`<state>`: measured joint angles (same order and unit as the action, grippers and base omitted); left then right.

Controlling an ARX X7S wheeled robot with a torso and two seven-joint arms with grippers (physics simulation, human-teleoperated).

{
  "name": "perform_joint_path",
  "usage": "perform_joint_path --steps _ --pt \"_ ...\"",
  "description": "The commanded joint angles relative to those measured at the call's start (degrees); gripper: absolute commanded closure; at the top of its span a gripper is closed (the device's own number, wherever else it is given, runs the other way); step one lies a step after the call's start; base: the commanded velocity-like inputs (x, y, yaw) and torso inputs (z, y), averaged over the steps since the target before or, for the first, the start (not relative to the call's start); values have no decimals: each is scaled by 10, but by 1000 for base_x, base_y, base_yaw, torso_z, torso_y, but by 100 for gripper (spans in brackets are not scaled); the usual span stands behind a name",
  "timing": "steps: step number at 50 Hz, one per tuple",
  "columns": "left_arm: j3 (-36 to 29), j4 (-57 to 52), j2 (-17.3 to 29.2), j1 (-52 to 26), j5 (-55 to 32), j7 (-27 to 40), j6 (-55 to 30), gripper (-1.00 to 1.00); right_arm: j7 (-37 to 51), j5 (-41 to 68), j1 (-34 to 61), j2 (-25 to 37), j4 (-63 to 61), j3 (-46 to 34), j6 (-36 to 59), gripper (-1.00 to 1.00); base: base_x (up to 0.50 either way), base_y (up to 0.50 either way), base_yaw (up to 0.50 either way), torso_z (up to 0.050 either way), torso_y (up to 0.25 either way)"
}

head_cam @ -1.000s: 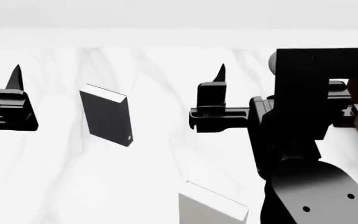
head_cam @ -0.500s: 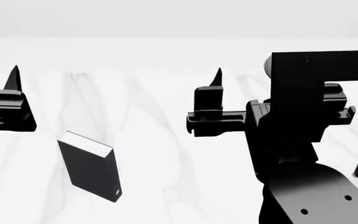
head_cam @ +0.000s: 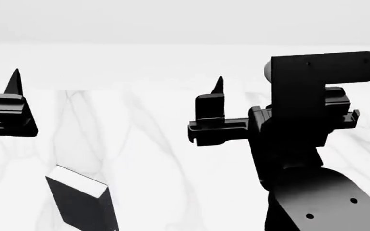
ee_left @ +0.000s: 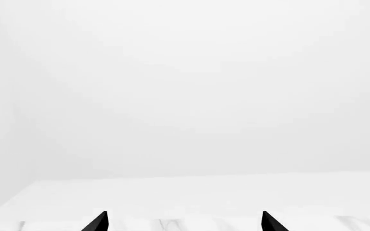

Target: Pick up the book on the left and place it on top of the shelf.

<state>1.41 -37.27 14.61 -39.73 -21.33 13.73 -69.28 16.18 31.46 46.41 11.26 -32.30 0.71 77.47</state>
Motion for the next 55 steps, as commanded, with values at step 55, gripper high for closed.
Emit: perform_joint_path --steps 55 --pt "-3 18 13 15 -12 6 23 -100 -402 -12 93 89 241 -410 -232 -100 0 0 0 0 0"
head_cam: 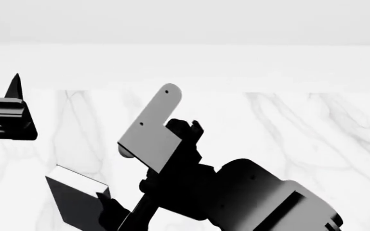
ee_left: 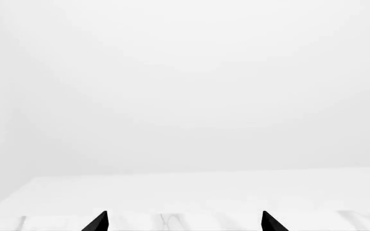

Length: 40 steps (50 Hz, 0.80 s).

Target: Pick up the book on the left and place it on top of the shelf.

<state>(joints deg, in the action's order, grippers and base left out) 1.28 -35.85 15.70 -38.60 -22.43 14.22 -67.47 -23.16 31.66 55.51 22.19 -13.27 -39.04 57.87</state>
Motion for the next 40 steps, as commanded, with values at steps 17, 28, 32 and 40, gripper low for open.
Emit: perform_joint_path --steps 17,28,32,40 --pt "2 -3 5 4 -8 4 1 -100 -22 -29 2 -71 141 -38 -79 -100 0 0 0 0 0" --pt "-1 -2 5 5 -10 6 3 -100 -31 -42 5 -111 215 -55 -114 -100 0 0 0 0 0" --pt "-3 0 6 6 -11 6 5 -100 -33 -51 11 -129 247 -64 -128 -100 0 0 0 0 0" --pt "-4 0 7 11 -12 7 10 -100 -43 -66 23 -162 323 -81 -162 -100 0 0 0 0 0"
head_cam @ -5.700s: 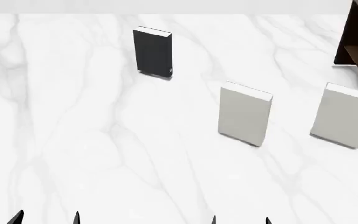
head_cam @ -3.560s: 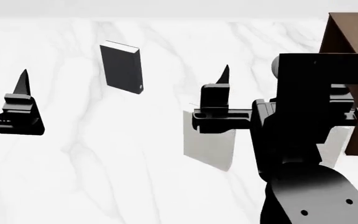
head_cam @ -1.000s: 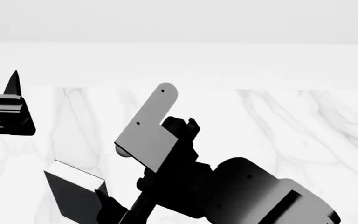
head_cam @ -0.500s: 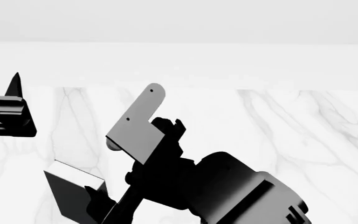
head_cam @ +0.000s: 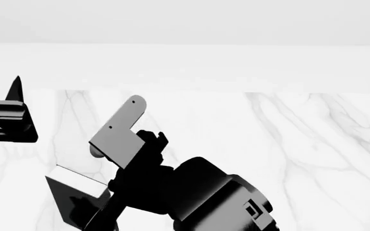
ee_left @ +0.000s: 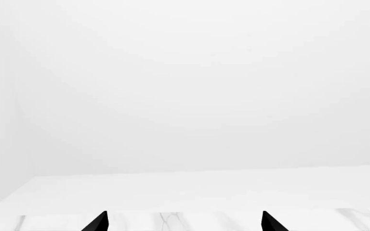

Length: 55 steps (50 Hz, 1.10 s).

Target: Pick up the book on the left and place it on top of the shelf.

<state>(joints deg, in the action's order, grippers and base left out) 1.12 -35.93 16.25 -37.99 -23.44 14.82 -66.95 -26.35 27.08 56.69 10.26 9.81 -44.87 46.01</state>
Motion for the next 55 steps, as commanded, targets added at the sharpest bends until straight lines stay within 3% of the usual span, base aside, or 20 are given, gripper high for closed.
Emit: perform_joint_path --steps 1,21,30,43,55 --pt "-2 1 1 5 -2 1 5 -100 -13 -21 12 -45 100 -24 -47 -100 0 0 0 0 0" --pt "-5 -1 3 3 -8 6 2 -100 -37 -38 38 -92 275 -46 -131 -100 0 0 0 0 0" --pt "-6 0 4 4 -11 6 3 -100 -24 10 62 -101 358 -99 -181 -100 0 0 0 0 0" --pt "-5 -5 9 7 -21 0 1 -100 -11 45 67 -100 369 -136 -195 -100 0 0 0 0 0" --pt "-1 -4 9 12 -27 -3 10 -100 -4 73 71 -98 379 -167 -211 -100 0 0 0 -2 -174"
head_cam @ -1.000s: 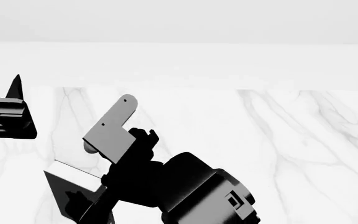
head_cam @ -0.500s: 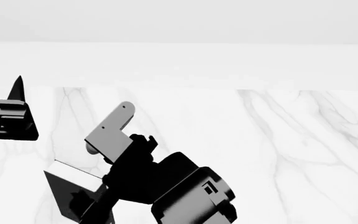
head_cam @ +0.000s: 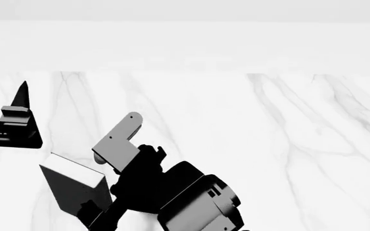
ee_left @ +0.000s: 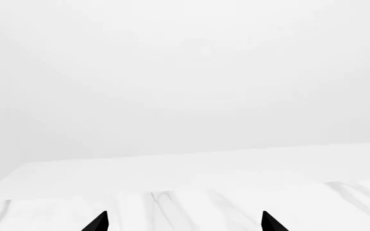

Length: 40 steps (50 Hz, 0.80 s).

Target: Pick up the book on the left and place it on top of the shelf.

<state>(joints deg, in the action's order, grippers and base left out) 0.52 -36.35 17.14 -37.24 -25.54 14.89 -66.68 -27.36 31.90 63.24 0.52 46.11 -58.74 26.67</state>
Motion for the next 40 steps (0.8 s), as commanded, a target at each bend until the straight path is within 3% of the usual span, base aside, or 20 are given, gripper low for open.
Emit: perform_joint_path --steps 1,2,25,40 --pt "4 0 1 4 -6 -3 8 -100 7 26 5 0 16 -30 -19 -100 0 0 0 0 0" --pt "4 1 1 5 -6 -3 10 -100 6 27 5 2 12 -32 -19 100 0 0 0 0 0" --pt "2 7 3 11 -13 -6 19 -100 19 48 5 15 -16 -37 -22 100 0 0 0 0 0" --pt "2 2 6 9 -20 -5 15 -100 30 56 11 24 -34 -39 -13 100 0 0 0 0 248"
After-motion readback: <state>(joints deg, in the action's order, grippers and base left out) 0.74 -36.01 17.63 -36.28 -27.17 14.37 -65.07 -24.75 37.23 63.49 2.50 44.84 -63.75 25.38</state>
